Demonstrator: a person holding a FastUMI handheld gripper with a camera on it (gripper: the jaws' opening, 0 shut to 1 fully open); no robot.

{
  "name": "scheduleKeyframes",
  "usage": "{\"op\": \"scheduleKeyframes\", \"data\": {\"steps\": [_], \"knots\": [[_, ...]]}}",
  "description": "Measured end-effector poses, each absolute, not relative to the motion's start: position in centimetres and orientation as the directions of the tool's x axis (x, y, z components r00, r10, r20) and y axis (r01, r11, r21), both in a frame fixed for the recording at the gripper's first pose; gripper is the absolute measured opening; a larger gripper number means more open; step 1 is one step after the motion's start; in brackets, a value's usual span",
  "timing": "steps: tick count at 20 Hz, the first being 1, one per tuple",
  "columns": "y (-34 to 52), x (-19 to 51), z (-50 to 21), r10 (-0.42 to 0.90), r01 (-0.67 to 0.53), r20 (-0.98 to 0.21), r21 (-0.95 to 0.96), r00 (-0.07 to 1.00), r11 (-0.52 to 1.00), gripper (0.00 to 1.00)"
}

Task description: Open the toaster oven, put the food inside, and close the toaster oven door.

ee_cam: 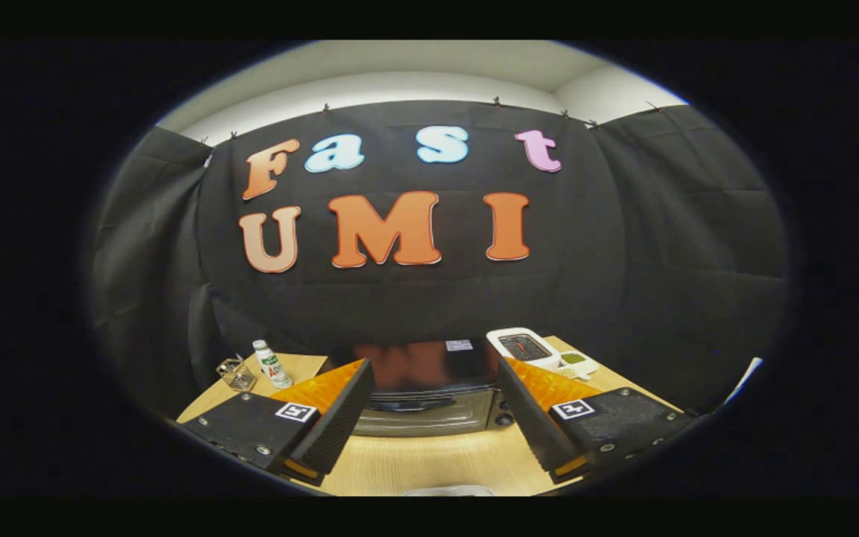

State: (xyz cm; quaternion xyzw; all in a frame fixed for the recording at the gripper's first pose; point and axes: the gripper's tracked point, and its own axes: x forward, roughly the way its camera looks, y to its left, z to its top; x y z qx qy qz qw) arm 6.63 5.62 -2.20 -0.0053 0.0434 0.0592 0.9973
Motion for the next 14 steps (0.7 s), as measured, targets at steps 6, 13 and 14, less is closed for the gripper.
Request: {"op": "scheduleKeyframes", "data": {"steps": [6, 13, 14], "knots": [[6.9, 10.7, -4.1, 0.128, -0.141, -0.193, -0.052, 0.973, 0.989, 0.99], [8.8, 14.7, -8.0, 0.161, -0.188, -0.35, -0.044, 0.923, 0.981, 0.99], [9.2, 15.1, -8.5, 0.168, -0.199, -0.363, -0.049, 0.917, 0.979, 0.99]]}}
